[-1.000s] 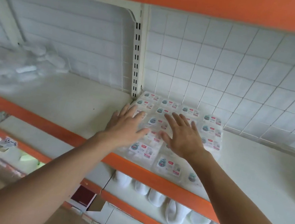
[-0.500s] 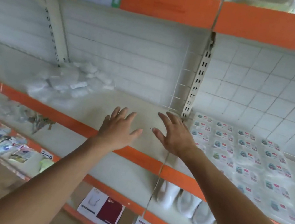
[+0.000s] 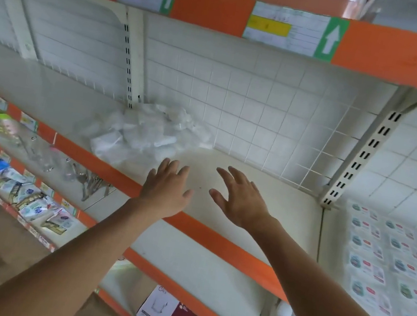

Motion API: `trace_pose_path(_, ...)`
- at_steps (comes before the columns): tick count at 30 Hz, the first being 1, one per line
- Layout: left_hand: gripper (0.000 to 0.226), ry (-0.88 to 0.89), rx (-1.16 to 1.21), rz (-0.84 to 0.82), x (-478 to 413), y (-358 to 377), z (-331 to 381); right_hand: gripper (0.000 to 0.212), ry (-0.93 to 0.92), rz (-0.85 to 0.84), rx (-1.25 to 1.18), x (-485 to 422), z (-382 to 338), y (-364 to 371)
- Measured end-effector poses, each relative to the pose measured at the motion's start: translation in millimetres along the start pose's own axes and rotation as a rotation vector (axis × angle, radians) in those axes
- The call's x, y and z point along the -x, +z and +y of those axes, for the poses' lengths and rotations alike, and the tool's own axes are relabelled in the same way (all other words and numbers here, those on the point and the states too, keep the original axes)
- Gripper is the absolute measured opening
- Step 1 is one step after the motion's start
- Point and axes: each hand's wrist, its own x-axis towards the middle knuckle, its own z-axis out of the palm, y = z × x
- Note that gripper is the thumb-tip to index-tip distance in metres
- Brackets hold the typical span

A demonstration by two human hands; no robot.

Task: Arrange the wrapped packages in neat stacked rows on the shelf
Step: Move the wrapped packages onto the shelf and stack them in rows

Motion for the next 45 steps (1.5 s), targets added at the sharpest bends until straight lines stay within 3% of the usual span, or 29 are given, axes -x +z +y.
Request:
trace_pose_path(4, 0.041, -0.124, -0.022, -0.06, -22.2, -6.7, -40.0, 0.065, -0.055, -0.004, -0.024, -50.7, -14.6, 18.3)
trace_pose_path(7, 0.044, -0.184, -0.025, -0.127, -35.4, -8.7, -68.2, 0.064, -0.113, -0.029, -0.052, -84.7, -29.6, 34.1)
trace_pose_path(13, 0.042, -0.065, 0.065, -0.175, -57.5, 6.6, -104.1, 0.064, -0.191, -0.019, 0.017, -150.6, -53.0, 53.4)
trace_pose_path(17, 0.047, 0.057, 0.195, -0.085, -69.5, 15.9, -115.2, 0.062, -0.078, 0.031, 0.064, -177.3, -50.3, 62.7)
trace_pose_path(22, 0.039, 0.173, 0.183, -0.016, -85.4, 25.4, -123.2, 0.061, 0.022, -0.002, 0.044, -190.9, -43.8, 73.6)
trace_pose_path(25, 0.037, 0.231, 0.329, -0.023, -98.9, 30.5, -131.0, 0.053, 0.056, 0.096, 0.034, -198.1, -41.6, 70.7)
trace_pose_path(28, 0.036, 0.296, 0.323, -0.03, -111.7, 33.1, -132.1, 0.047, 0.132, 0.187, 0.02, -209.1, -39.5, 59.0)
trace_pose_path(36, 0.036, 0.376, 0.388, -0.099, -128.8, 39.8, -122.5, 0.057, 0.286, 0.13, -0.067, -240.8, -29.3, 48.7)
trace_pose_path(41, 0.041, 0.4, 0.426, -0.124, -130.1, 42.7, -128.5, 0.05, 0.355, 0.195, -0.104, -248.8, -33.3, 49.8)
trace_pose_path(45, 0.044, 0.418, 0.414, -0.132, -132.0, 46.4, -132.3, 0.061, 0.445, 0.169, -0.077, -247.4, -33.7, 50.5)
